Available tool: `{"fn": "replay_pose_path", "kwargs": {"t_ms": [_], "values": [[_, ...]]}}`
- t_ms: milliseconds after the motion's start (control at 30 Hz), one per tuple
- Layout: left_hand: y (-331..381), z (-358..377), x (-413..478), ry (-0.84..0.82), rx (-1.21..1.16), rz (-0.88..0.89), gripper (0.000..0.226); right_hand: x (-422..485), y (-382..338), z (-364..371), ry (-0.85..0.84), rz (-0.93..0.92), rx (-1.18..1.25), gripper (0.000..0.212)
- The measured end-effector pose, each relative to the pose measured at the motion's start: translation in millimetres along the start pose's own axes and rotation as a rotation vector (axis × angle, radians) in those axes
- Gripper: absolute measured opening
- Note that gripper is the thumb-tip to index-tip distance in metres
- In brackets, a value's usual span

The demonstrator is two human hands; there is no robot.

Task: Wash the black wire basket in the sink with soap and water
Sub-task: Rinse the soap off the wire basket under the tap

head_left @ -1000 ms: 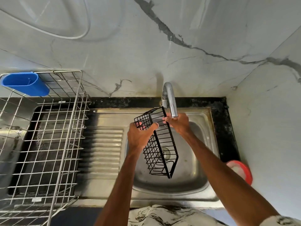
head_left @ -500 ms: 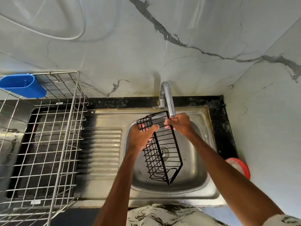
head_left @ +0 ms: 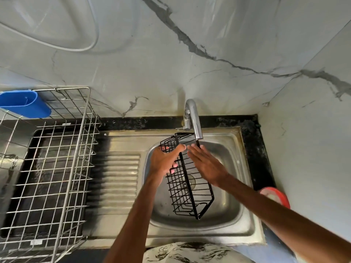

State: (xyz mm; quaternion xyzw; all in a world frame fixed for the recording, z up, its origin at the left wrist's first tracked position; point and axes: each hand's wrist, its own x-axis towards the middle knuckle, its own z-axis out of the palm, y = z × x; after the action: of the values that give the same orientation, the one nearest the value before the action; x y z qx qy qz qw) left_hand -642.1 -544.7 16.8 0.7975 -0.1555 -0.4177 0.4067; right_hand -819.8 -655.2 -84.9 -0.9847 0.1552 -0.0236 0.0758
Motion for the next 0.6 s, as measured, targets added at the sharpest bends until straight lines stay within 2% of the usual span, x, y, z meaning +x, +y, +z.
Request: {"fn": "replay_pose_path", "kwargs": {"t_ms": [100, 200, 300, 367, 400, 500, 600], "values": [[3, 1, -1, -0.054, -0.007, -0.020, 0.047, 16, 10, -9, -0.195, 0.041, -0.156, 0.074], [8, 1, 3, -0.035, -0.039, -0.022, 0.045, 20, 4, -15, -0.240, 0.063, -0.154, 0.078], [8, -2, 7, 0.022, -0.037, -0.013, 0.047, 3, -4, -9, -0.300, -0.095, -0.205, 0.080], [10, -4, 9, 0.032, -0.039, -0.024, 0.065, -4, -1, -7, -0.348, -0.166, -0.246, 0.079], [9, -4, 10, 0.009, -0.027, -0.049, 0.070, -1, 3, -11, -0.345, -0.164, -0.247, 0.079], [16, -5, 5, 0.004, 0.022, -0.057, 0.052, 25, 16, -31, -0.279, -0.073, -0.254, 0.078], [20, -4, 1, -0.030, 0.043, -0.017, 0.056, 45, 20, -46, -0.318, 0.013, -0.321, 0.076]]}}
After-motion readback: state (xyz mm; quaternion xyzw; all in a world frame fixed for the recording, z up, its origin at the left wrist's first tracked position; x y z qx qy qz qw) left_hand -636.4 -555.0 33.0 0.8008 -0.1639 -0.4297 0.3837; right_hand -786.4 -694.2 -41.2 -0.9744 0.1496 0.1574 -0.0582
